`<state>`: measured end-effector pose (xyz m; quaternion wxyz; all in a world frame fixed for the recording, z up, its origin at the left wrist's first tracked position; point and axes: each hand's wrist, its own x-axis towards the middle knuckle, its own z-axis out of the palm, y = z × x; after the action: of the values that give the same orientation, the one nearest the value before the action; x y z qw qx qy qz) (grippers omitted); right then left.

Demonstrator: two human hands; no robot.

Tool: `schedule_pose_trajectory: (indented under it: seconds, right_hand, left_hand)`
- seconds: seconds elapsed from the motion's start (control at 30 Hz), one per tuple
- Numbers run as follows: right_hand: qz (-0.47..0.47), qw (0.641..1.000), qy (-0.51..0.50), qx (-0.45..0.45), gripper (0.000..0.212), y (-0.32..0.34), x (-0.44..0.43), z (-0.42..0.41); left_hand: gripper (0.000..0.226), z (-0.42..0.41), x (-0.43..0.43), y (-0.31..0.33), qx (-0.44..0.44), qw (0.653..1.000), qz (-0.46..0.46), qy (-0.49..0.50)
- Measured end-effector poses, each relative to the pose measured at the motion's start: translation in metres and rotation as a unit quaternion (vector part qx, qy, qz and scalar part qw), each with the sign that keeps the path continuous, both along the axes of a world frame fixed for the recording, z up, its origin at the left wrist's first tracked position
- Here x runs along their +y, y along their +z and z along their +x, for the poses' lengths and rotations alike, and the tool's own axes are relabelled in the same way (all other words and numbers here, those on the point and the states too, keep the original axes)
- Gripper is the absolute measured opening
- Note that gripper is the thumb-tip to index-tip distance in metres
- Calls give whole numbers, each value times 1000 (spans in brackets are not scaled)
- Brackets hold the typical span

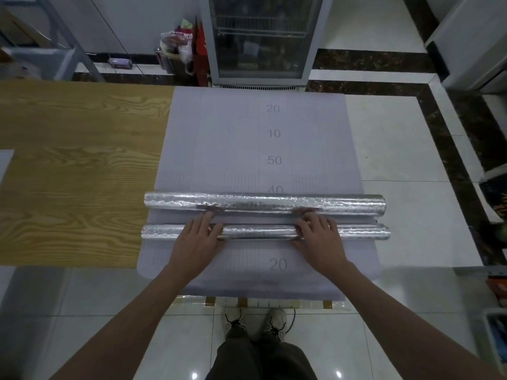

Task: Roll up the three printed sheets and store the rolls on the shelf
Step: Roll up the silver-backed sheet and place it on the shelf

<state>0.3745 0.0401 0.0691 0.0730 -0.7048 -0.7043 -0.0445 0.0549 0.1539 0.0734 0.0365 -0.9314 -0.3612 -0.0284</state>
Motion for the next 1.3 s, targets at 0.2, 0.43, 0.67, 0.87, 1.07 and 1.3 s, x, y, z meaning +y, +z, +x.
schedule_pose_trajectory:
  seconds: [0.2,0.43,0.67,0.87,1.07,1.3]
  right_hand:
    - [5,1000,2,7,43,5,2,0]
    - [3,1000,13,5,39,6,2,-1]
    - [-50,999,4,1,51,4,2,2]
    - [3,999,33,9,37,6,2,1]
    - [12,1000,-2,-16,34,8,-3,9]
    - [-9,996,-70,-59,16,7,-7,43]
  left_hand:
    - [39,3,1,0,23,1000,-2,-8]
    - [41,5,-5,3,52,998,-12,35]
    - [27,3,-3,7,67,998,-15,-13]
    - [43,6,-5,10,99,995,-6,25]
    - [36,1,-1,11,96,995,25,-20]
    - [38,-1,3,13,104,994,0,41]
